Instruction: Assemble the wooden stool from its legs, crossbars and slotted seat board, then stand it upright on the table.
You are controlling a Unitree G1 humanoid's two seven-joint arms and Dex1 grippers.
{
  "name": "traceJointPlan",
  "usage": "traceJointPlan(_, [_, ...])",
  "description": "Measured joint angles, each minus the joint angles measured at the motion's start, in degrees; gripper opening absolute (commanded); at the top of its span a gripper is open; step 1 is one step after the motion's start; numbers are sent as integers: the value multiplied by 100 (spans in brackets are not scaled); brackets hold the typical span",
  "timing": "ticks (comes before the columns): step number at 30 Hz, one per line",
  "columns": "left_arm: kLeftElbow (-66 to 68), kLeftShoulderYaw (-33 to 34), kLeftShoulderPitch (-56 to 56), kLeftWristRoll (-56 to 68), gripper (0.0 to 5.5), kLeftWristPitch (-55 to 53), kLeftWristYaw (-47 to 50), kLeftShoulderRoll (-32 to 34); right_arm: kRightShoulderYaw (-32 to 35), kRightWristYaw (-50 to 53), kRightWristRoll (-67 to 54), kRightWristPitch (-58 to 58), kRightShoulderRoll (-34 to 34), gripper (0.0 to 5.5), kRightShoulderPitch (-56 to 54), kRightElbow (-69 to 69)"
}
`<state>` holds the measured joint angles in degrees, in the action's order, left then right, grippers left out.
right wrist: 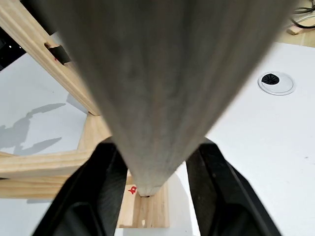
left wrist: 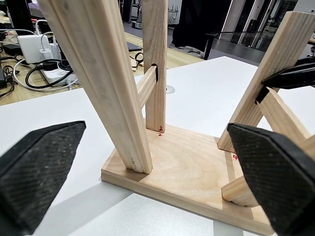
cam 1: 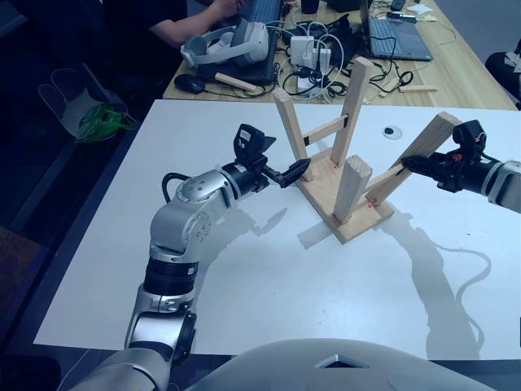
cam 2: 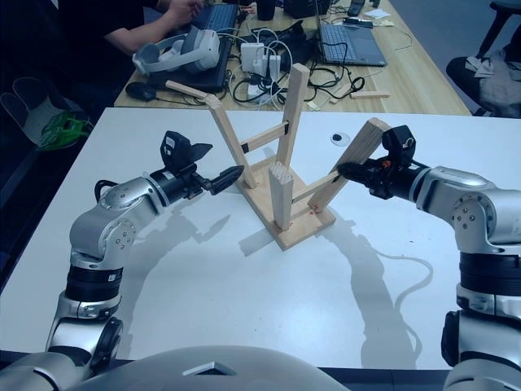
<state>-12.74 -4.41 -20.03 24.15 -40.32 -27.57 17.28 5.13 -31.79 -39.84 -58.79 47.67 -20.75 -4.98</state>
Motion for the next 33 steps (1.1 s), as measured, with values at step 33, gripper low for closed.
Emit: traceJointPlan(33, [154, 47, -186, -47, 540, 377, 26, -187, 1554, 2394, -1248, -140, -1872, 270, -1113, -301])
